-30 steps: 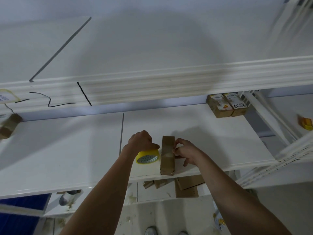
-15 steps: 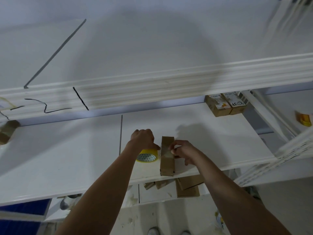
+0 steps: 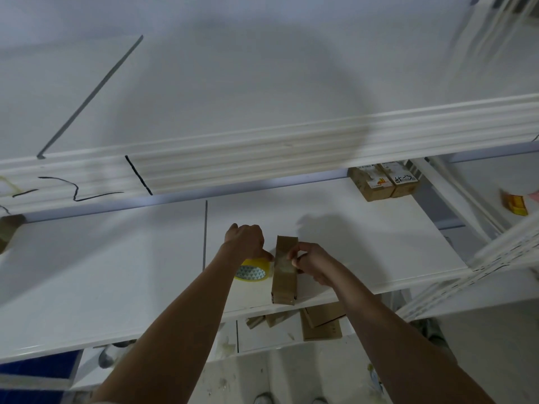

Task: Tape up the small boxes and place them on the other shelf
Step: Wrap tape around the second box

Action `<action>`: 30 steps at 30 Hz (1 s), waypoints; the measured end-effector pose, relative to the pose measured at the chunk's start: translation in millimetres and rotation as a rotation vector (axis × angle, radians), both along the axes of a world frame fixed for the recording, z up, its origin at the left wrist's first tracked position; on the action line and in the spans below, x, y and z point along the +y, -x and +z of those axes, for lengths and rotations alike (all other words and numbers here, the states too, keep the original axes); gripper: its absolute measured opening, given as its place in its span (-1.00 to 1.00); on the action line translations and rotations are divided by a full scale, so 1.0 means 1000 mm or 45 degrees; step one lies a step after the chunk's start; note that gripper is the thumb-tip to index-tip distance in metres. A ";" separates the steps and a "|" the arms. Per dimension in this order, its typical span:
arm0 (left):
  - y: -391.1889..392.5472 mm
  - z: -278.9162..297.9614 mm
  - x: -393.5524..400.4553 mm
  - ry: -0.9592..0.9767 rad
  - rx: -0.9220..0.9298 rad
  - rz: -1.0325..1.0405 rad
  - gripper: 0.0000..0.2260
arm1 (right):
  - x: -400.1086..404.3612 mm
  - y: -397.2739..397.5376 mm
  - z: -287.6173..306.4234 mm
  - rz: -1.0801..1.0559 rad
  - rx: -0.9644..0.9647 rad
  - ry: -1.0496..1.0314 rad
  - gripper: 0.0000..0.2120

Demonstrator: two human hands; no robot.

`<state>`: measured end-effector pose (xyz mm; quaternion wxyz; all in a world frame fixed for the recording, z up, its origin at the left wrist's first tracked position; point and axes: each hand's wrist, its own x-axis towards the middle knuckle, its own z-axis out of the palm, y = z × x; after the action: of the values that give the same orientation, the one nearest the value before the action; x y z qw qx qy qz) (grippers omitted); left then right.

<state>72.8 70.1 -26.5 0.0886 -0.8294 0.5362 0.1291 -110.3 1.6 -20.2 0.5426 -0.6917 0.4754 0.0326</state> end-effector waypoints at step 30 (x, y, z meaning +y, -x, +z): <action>-0.024 -0.004 0.043 0.021 0.835 0.214 -0.62 | 0.007 -0.026 -0.014 0.028 0.095 0.172 -0.61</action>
<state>97.0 113.0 -30.8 -0.1064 -0.7857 0.4669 0.3917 -84.4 8.2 -34.5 0.4762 -0.7304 0.4886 0.0320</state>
